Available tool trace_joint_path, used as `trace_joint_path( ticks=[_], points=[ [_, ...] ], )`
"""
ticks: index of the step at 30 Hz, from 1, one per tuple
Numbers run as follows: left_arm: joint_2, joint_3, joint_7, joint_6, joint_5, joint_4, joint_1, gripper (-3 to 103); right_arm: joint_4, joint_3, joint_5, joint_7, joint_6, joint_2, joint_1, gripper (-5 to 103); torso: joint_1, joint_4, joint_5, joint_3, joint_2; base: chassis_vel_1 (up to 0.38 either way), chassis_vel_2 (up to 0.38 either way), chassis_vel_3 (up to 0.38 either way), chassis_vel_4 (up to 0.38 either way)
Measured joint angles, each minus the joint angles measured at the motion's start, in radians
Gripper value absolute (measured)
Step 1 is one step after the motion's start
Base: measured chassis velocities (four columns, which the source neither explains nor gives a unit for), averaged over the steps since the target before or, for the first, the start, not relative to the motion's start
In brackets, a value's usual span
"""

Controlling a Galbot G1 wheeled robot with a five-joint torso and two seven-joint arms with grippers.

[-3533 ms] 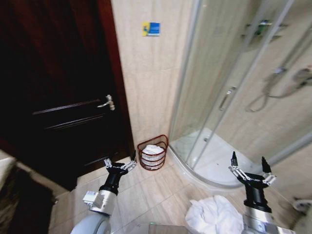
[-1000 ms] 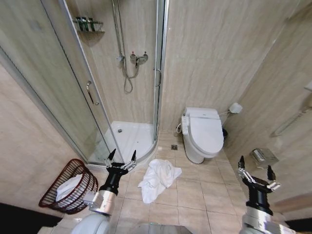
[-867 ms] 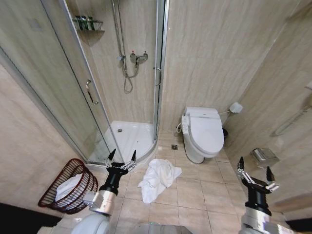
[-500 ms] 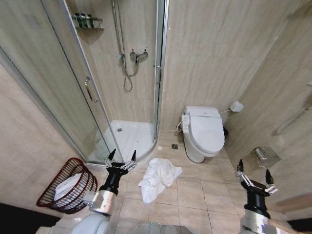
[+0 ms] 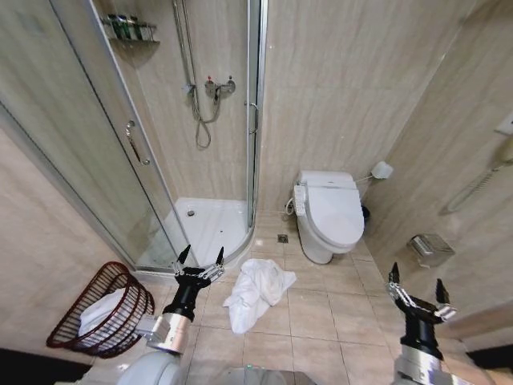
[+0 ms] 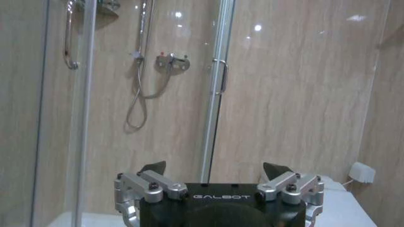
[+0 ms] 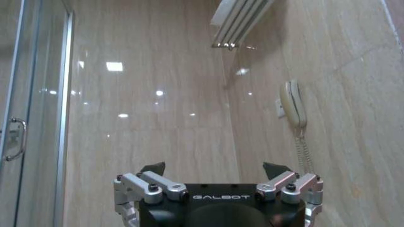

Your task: Discard the used towel into the hamper.

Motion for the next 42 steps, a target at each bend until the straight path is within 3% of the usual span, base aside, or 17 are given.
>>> trace_joint_path(
  ticks=[22,28,42],
  points=[
    [0.0,0.0,0.0,0.0,0.0,0.0,0.0,100,-0.008,-0.006,-0.003,-0.021,0.014,0.003,0.004,100,-0.046,0.0001,0.0,-0.054,-0.101,0.0,0.0,0.0,0.0],
    [0.0,0.0,0.0,0.0,0.0,0.0,0.0,100,-0.042,-0.015,0.013,-0.08,0.034,0.0,0.005,100,-0.062,0.0001,0.0,-0.074,-0.136,0.0,0.0,0.0,0.0],
    [0.0,0.0,0.0,0.0,0.0,0.0,0.0,100,-0.127,-0.033,-0.044,-0.044,0.082,-0.002,0.034,100,-0.085,0.0001,0.0,-0.104,-0.189,0.0,0.0,0.0,0.0]
  ],
)
